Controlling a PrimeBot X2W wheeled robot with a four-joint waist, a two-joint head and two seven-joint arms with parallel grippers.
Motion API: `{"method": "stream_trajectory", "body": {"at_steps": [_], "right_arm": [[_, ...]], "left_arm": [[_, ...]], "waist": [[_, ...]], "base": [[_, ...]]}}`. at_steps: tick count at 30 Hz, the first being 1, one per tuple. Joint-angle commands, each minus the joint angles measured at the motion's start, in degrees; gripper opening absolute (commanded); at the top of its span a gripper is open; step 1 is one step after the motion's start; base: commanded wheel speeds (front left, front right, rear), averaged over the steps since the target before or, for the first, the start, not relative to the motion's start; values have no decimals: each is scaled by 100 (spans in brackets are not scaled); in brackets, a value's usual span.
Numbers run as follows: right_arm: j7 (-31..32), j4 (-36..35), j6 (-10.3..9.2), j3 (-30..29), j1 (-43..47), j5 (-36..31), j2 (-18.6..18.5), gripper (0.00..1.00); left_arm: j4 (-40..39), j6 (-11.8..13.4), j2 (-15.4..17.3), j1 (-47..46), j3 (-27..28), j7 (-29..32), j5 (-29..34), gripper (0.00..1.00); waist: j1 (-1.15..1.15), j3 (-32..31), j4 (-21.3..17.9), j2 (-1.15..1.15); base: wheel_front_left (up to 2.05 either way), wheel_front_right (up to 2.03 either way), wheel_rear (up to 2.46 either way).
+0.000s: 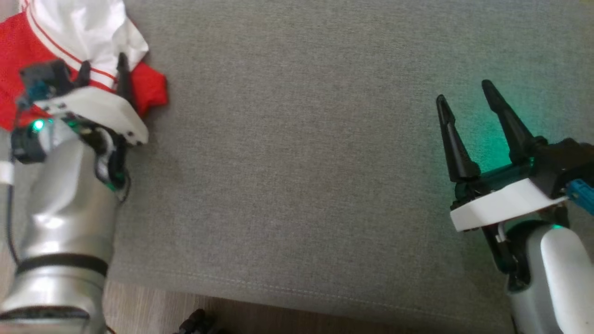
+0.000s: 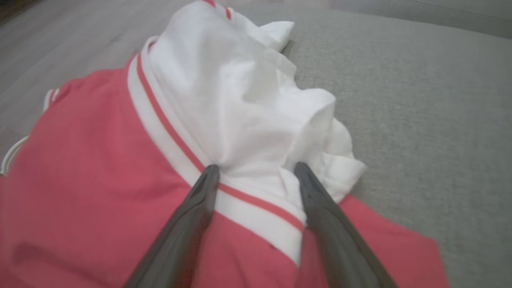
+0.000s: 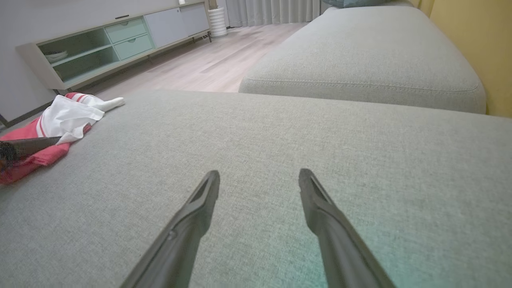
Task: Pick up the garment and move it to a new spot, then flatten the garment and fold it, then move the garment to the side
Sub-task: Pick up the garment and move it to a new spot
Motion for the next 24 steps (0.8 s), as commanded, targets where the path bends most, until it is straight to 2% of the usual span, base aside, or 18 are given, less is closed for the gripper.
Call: {"method": "stream_trajectory", "body": {"at_steps": [1, 2, 4, 8, 12, 15, 18, 24], "right_arm": [[6, -161, 19, 183, -81, 37, -12, 100], [-4, -134, 19, 190, -90, 47, -3, 100], [-30, -77, 19, 185, -89, 77, 19, 100], [-92, 10, 19, 150, -65, 89, 44, 100], [-235, 90, 19, 99, -1, 60, 121, 100], [-328, 174, 19, 45, 86, 57, 185, 100], [-406, 244, 19, 0, 215, 59, 258, 100], [-477, 335, 19, -116, 559, 90, 390, 100]], "left_arm": [[137, -14, 376, -122, 209, 150, -63, 100], [276, -52, 406, -191, 213, 226, -87, 100], [450, -129, 461, -299, 213, 210, -114, 0], [598, -148, 529, -364, 176, 11, -78, 0], [561, -38, 630, -319, 143, -437, 20, 0], [307, 133, 677, -134, 192, -611, 69, 0], [-191, 248, 721, 199, 245, -655, 134, 0], [-2095, 577, 690, 1374, 396, -661, 353, 0]], "waist": [[-1, -1, -37, 0], [-1, -16, -47, 0], [-1, -71, -57, 0], [-1, -219, -61, 0], [-1, -551, -81, 0], [-1, -879, -118, 0], [-1, -1239, -174, 0], [-1, -1876, -296, 0]], "base": [[0, 0, 0], [0, 0, 0], [0, 0, 0], [0, 0, 0], [0, 0, 0], [0, 0, 0], [0, 0, 0], [0, 0, 0]]}}
